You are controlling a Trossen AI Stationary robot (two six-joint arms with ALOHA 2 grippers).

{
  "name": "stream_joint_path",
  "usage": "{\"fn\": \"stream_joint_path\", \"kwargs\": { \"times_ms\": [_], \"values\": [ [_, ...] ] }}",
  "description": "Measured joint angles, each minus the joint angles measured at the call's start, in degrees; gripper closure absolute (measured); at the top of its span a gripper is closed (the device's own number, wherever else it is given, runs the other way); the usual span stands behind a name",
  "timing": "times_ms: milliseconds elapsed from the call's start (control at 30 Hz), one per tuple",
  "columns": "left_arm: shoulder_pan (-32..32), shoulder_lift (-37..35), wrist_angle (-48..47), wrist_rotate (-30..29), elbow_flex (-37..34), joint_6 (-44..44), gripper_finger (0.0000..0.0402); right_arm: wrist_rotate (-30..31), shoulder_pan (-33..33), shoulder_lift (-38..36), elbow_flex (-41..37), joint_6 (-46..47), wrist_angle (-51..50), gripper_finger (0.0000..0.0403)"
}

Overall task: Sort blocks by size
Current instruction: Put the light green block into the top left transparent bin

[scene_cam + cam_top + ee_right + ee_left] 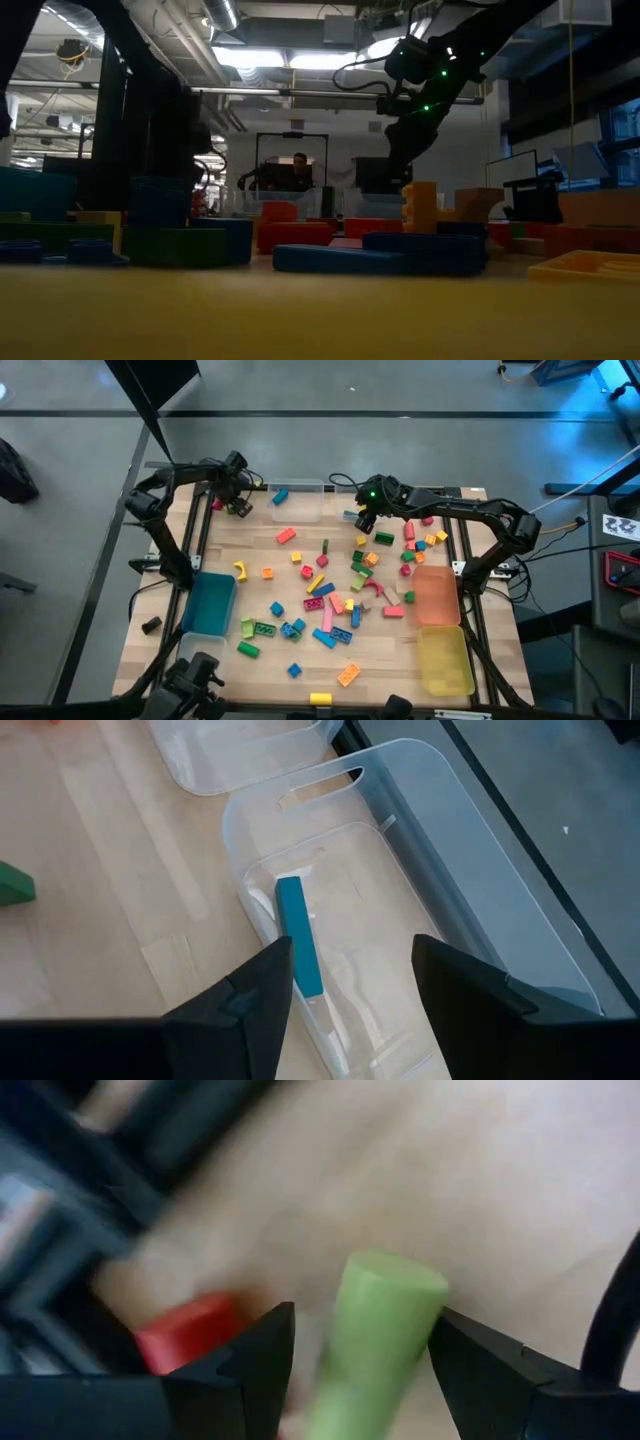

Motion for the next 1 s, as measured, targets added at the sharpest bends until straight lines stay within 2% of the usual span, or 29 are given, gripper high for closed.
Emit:
{"fn": "stream_joint_path", "kwargs": {
  "times_ms": [233, 533, 833, 1000],
  "values": [
    [0.14, -0.13, -0.53, -1.06, 0.93, -0.15, 0.0199, -0.11, 0.00, 0.00, 0.00, 0.00, 0.00, 0.0196],
    [0.11, -0.17, -1.64, -1.05, 0.98, 0.95, 0.0300, 0.01, 0.00, 0.00, 0.04, 0.00, -0.03, 0.0196],
    [-0.30, -1.41, -7.98, -0.89, 6.56, -2.11, 0.0301, 0.31, 0.00, 0.00, 7.49, 0.08, -7.07, 0.0196],
    [-1.18, -4.21, -9.72, 5.61, 10.74, -3.94, 0.0301, -5.06, 1.34, 0.00, 11.59, 4.77, -10.63, 0.0196]
  ]
}}
